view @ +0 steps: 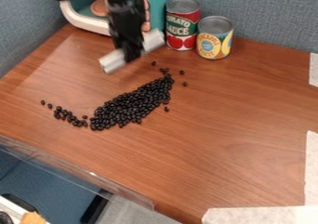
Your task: Sweep into pile
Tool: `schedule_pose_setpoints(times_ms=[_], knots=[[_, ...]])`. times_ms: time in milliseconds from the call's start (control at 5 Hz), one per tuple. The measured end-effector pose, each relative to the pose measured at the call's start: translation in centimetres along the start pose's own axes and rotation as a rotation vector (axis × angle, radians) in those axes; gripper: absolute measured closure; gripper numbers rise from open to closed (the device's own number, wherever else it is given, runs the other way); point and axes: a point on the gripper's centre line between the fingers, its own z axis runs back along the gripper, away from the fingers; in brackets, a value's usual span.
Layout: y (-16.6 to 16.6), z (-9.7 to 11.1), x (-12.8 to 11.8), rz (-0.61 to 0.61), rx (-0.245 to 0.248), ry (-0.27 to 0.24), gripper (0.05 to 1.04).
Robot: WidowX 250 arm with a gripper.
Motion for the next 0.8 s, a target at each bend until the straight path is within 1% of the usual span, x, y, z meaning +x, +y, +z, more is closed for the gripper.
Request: schedule_pose_setpoints(times_ms=[200,400,600,800], knots=[[4.0,1.5,-1.9,0.106,0.023,-0.007,0.703],[6.8,1.0,-5.9,0.218,0.040,0.038,0.703],[9.2,0.0,-10.8,0.347,0.032,0.082,0.703],[9.7,-1.2,-12.9,0.402,0.032,0.106,0.703]])
